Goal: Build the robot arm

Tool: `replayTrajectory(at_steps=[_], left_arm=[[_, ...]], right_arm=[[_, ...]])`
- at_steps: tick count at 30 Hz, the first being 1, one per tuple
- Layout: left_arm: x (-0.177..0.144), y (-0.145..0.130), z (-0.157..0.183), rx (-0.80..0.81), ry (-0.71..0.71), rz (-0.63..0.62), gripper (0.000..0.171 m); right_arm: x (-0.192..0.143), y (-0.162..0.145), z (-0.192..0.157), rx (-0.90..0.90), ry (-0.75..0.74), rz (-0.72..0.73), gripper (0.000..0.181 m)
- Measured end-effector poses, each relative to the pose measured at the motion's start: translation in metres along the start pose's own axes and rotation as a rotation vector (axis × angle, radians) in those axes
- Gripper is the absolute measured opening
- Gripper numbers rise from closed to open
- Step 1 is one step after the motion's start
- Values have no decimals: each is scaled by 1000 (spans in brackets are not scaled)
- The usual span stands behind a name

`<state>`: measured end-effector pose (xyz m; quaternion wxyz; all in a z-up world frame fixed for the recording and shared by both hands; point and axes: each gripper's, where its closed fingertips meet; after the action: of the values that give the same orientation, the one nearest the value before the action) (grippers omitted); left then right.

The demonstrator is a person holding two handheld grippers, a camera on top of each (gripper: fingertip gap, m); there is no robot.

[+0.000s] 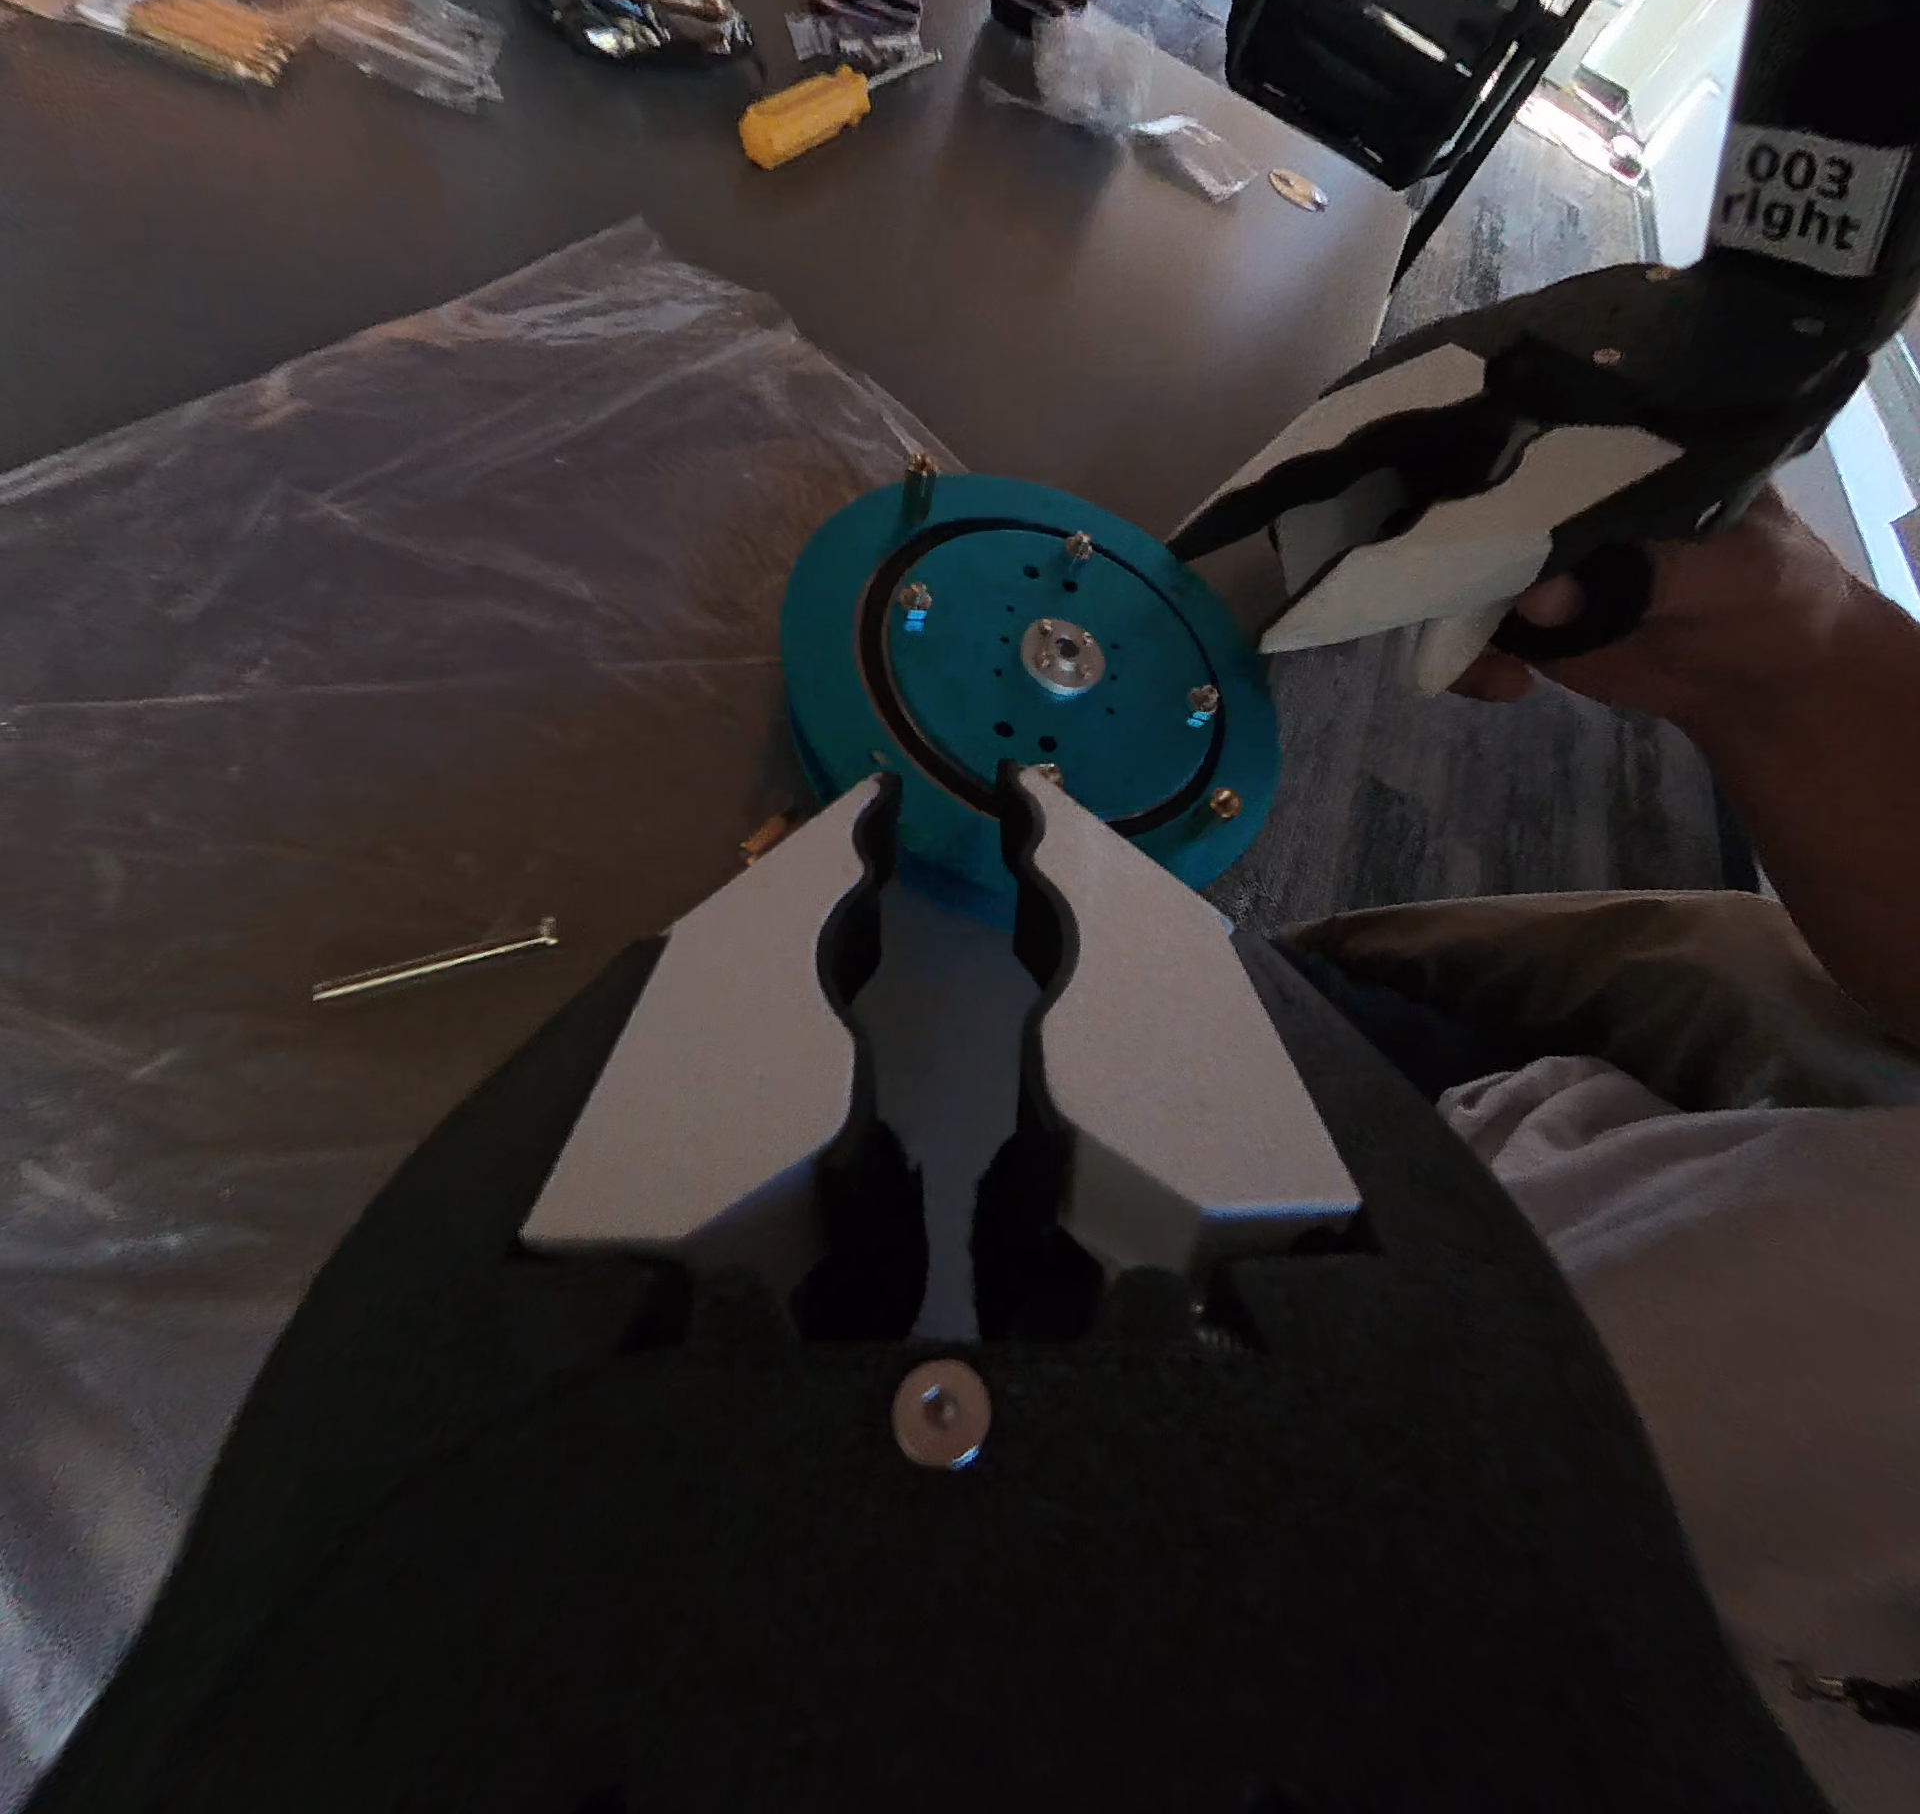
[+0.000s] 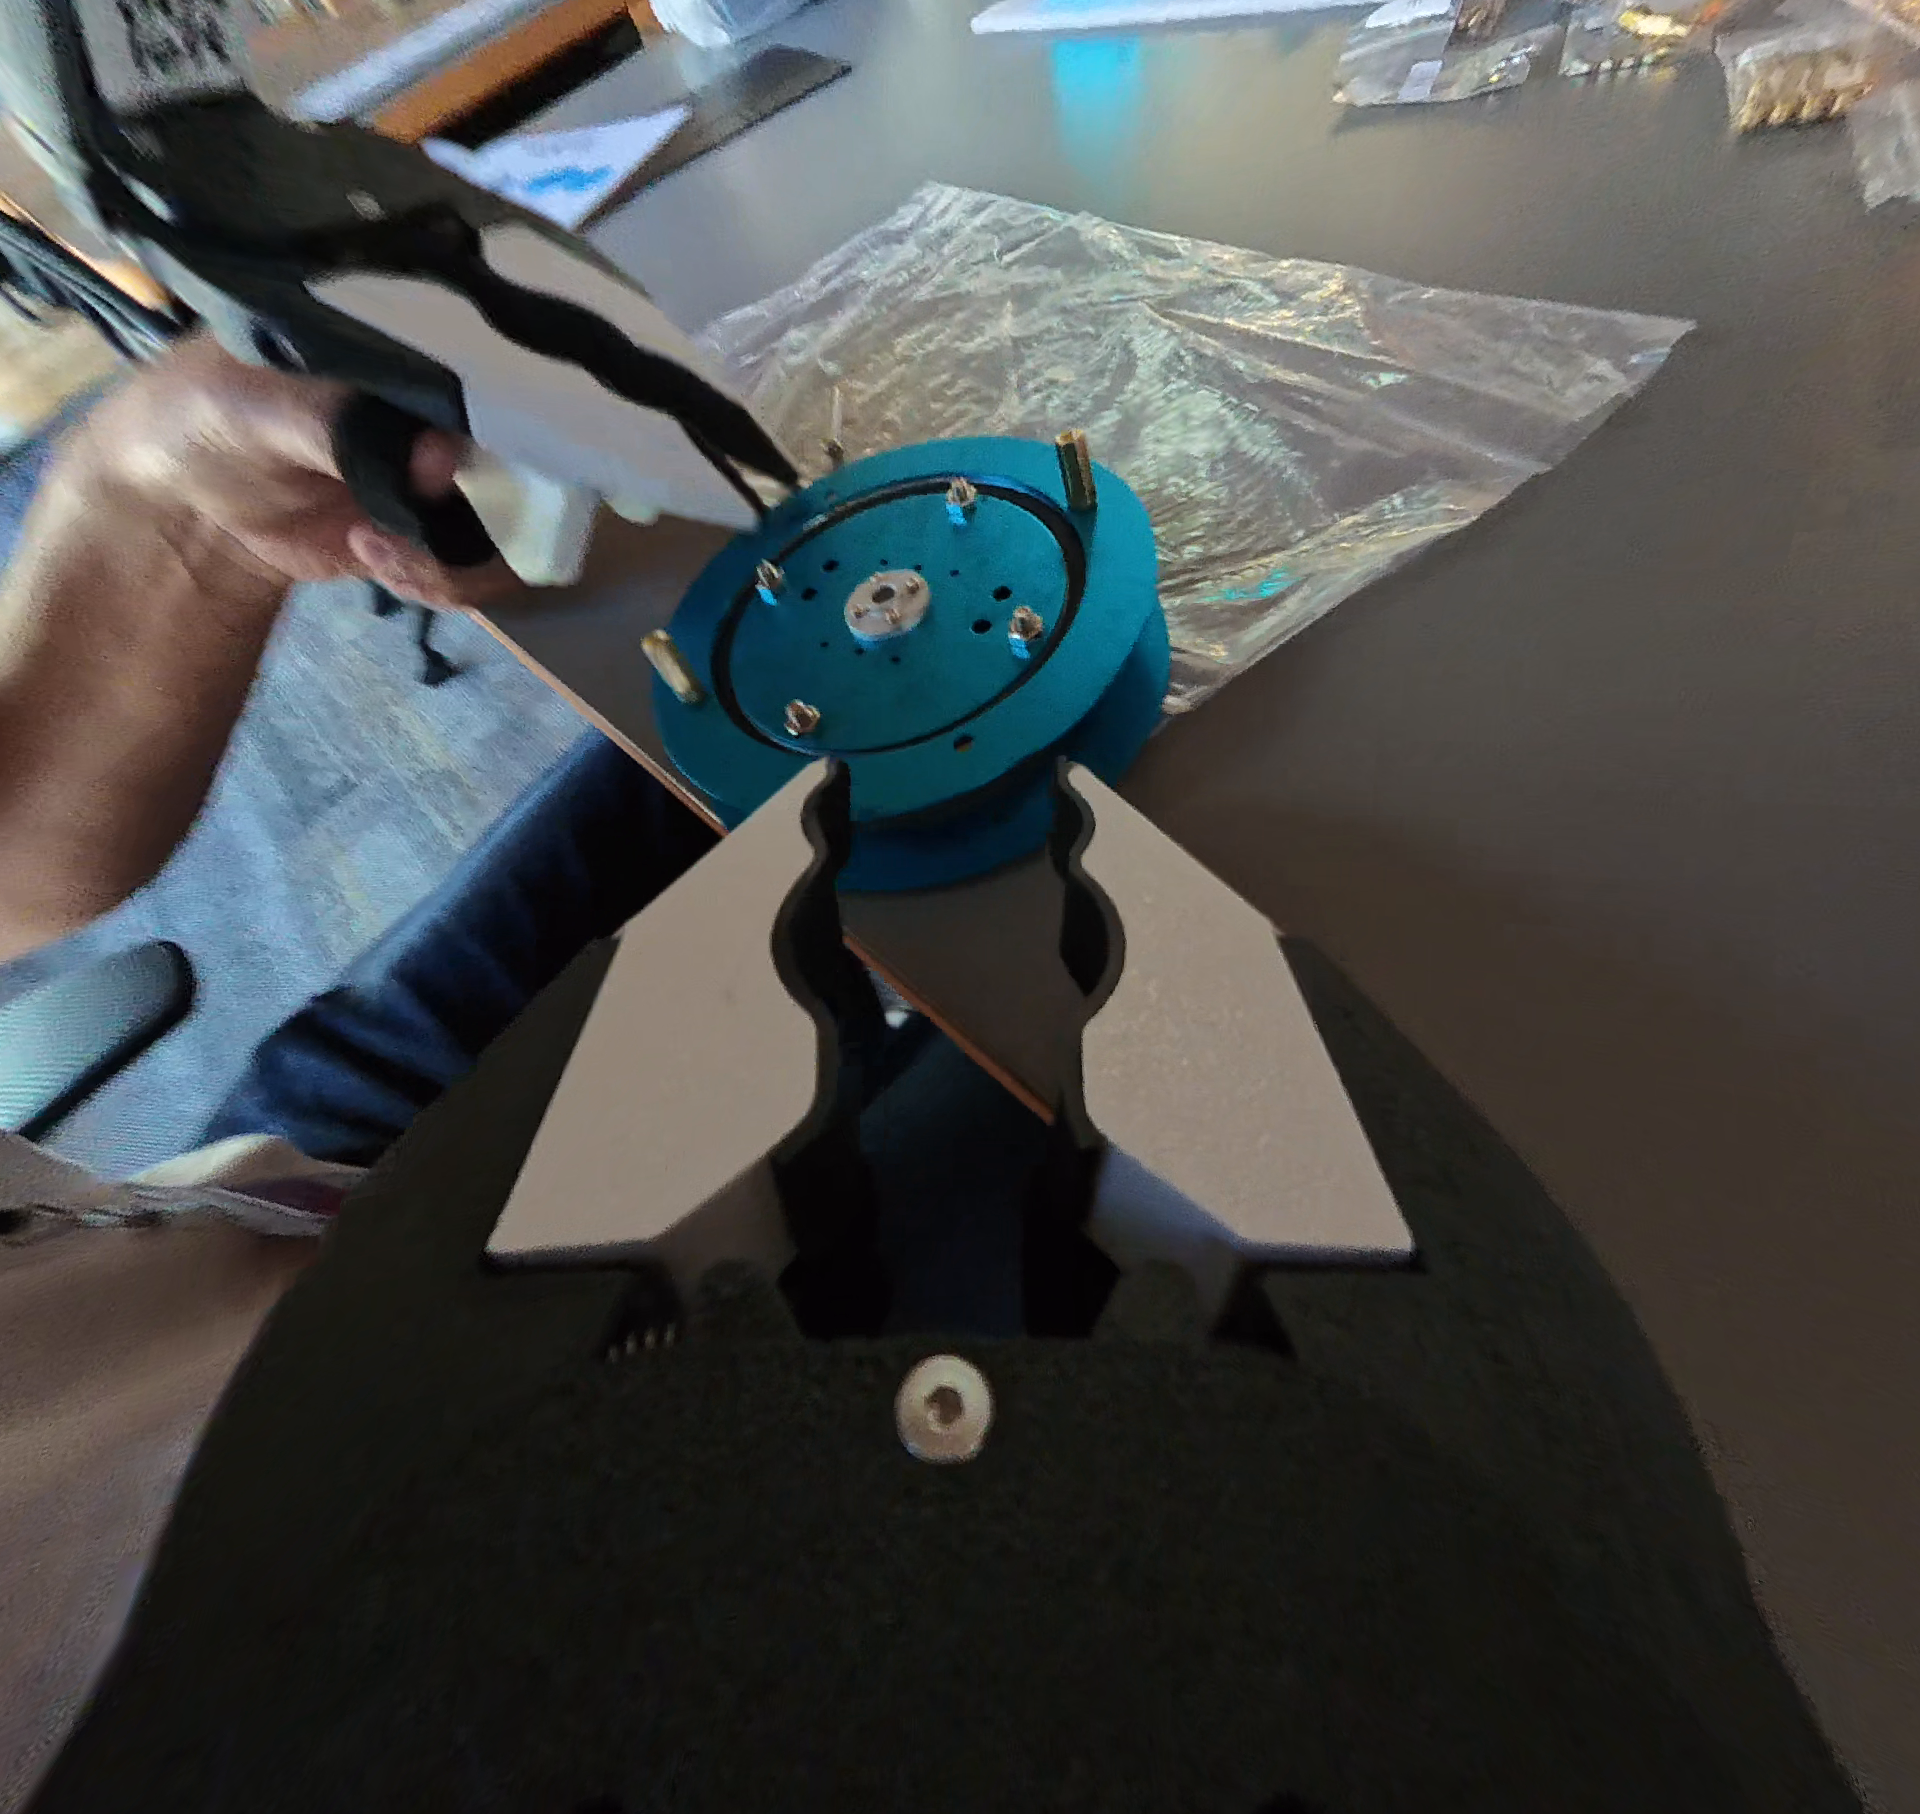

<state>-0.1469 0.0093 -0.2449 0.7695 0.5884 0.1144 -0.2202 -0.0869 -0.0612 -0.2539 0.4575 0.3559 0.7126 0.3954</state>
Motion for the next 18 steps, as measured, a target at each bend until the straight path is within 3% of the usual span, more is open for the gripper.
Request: replayTrajectory(at_steps=[3,8,11,15,18], left_arm=[[4,-1,5,-5,-14,-7,19],[-16,9,16,25,-3,68,20],[-19,-2,32,91,19,88,20],[-13,-12,55,171,66,130,19],[-8,-14,54,229,166,122,19]], right_arm=[[-1,5,-4,78,56,26,35],[-9,8,2,44,2,35,34],[-9,15,-15,-61,18,39,29],[2,17,-63,-216,165,24,29],[10,11,-70,-320,204,-12,28]])
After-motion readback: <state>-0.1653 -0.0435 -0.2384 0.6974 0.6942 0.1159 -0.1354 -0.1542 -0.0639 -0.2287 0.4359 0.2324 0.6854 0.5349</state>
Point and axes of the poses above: each gripper's, where its closed fingertips meet, x out along the fingers, y out of its top, z = x × y across the jaws, and after that the axes turned 2 degrees about z, right-handed
